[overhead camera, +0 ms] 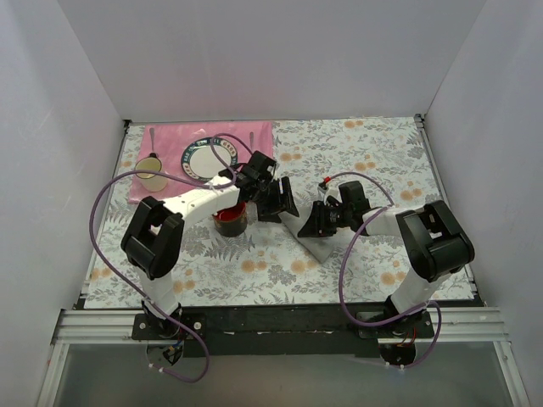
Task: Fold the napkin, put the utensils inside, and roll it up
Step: Roll the napkin with the utensil
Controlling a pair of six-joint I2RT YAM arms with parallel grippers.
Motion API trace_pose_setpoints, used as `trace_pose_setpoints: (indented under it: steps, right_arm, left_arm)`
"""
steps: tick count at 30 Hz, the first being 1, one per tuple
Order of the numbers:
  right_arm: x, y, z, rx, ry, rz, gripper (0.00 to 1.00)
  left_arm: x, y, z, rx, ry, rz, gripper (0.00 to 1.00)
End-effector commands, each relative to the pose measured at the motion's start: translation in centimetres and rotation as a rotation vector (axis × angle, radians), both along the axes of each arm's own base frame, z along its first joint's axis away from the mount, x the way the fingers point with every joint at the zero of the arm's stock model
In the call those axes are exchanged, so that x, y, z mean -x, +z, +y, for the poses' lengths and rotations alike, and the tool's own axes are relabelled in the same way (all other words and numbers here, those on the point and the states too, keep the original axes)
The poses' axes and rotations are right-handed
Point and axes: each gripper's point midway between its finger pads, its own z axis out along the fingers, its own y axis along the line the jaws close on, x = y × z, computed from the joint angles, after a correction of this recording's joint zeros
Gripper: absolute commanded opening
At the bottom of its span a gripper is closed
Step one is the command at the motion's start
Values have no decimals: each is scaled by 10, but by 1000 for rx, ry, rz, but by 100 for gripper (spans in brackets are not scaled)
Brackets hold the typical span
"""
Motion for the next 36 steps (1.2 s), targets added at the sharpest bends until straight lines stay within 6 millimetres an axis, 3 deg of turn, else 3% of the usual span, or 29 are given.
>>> trace_pose_setpoints:
  steps: [1,4,11,19,22,25,28,36]
  right_arm:
    - [44,-31,-11,51,20,192,34]
    - [42,-29,-12,55,17,180,34]
    - [39,-24,-13,69,23,152,34]
    - [36,-20,-11,63,25,139,35]
    - [34,-17,-13,77,16,125,39]
    - [32,-11,-14,125,17,90,47]
    - [33,-9,-19,210,33,61,55]
    - [20,24,-35,482,52,-211,88]
  left_arm:
    - [6,-11,11,-69,161,72,64]
    - [2,-20,5,-69,203,119,70]
    - [-10,-40,-16,-69,200,148,74]
    - [-11,-76,-5,-161,296,217,70]
    - [-10,-83,-5,-154,317,226,59]
    - [-8,-87,-8,-115,310,234,41]
    - [-7,-85,-13,-82,288,229,30]
    - [0,-71,-17,-44,233,246,1]
